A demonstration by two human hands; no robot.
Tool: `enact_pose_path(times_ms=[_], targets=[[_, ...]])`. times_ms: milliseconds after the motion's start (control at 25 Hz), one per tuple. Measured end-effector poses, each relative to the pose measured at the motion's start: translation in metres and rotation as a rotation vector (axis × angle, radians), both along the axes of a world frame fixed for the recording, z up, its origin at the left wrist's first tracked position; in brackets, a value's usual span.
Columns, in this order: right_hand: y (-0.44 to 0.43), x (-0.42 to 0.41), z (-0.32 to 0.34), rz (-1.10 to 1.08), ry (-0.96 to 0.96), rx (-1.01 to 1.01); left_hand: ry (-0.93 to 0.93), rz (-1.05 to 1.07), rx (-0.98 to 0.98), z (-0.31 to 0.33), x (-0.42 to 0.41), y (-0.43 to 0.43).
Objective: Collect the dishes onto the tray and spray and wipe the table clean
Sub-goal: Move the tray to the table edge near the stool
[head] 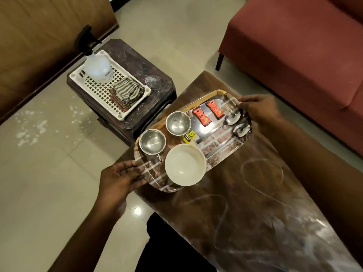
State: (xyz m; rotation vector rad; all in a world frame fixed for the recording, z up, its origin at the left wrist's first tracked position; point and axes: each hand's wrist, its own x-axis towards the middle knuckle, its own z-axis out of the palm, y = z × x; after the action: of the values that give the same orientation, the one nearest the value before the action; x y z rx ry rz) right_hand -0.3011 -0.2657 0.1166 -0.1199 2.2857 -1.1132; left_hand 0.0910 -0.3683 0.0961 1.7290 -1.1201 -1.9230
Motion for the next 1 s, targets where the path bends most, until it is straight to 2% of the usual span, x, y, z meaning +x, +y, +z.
enact_pose_path(times_ms=[120,480,800,1000], targets=[[-0.035,-0.024,-0.027,0.074,0.006,0.033,-0.025,0.052,0.057,-0.035,-0.017,-0.002],[-0.093,-0.063,-0.115,0.212,-0.023,0.094,0.056,0.119,0.25,-0.132,-0.045,-0.015],[-0.099,-0.076,-0.165,0.232,-0.006,0.12,-0.014,0.111,0.203,-0.164,-0.053,-0.023],[-0.102,-0.079,-0.168,0.24,0.013,0.09,-0.029,0.088,0.181,-0.168,-0.053,-0.022]])
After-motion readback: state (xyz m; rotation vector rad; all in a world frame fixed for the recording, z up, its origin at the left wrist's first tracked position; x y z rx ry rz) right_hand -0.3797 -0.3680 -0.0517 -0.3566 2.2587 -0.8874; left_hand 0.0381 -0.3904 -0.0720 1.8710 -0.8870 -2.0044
